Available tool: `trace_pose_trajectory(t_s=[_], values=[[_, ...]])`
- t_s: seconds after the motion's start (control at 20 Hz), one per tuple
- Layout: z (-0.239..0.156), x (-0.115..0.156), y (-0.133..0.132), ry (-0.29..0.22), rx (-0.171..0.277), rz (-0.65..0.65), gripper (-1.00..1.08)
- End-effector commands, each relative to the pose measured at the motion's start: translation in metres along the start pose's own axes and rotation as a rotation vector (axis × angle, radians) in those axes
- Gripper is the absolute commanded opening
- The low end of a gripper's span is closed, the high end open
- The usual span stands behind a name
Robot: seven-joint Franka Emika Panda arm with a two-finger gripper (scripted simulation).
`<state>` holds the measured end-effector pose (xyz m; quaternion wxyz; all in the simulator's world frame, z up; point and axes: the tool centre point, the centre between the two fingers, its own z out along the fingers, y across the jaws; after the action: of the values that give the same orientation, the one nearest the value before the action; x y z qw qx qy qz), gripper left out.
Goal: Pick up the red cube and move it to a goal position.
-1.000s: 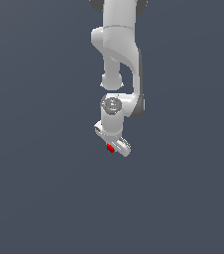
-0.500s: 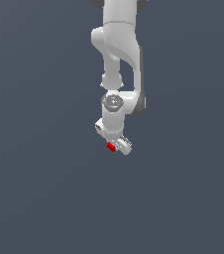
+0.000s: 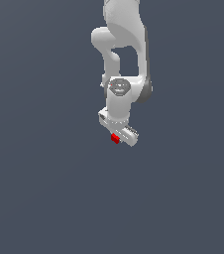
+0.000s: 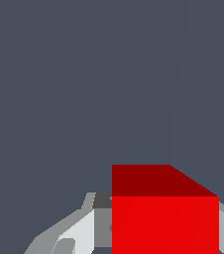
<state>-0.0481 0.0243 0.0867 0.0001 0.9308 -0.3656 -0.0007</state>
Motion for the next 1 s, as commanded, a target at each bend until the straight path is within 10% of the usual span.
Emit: trace_pose_trajectory(t_s=[0.0, 0.95], values=[[-0.022, -0.008, -0.003, 0.001, 0.001, 0.000, -1.00], [-0.178, -0.065, -0.022, 0.002, 0.000, 0.000, -1.00]])
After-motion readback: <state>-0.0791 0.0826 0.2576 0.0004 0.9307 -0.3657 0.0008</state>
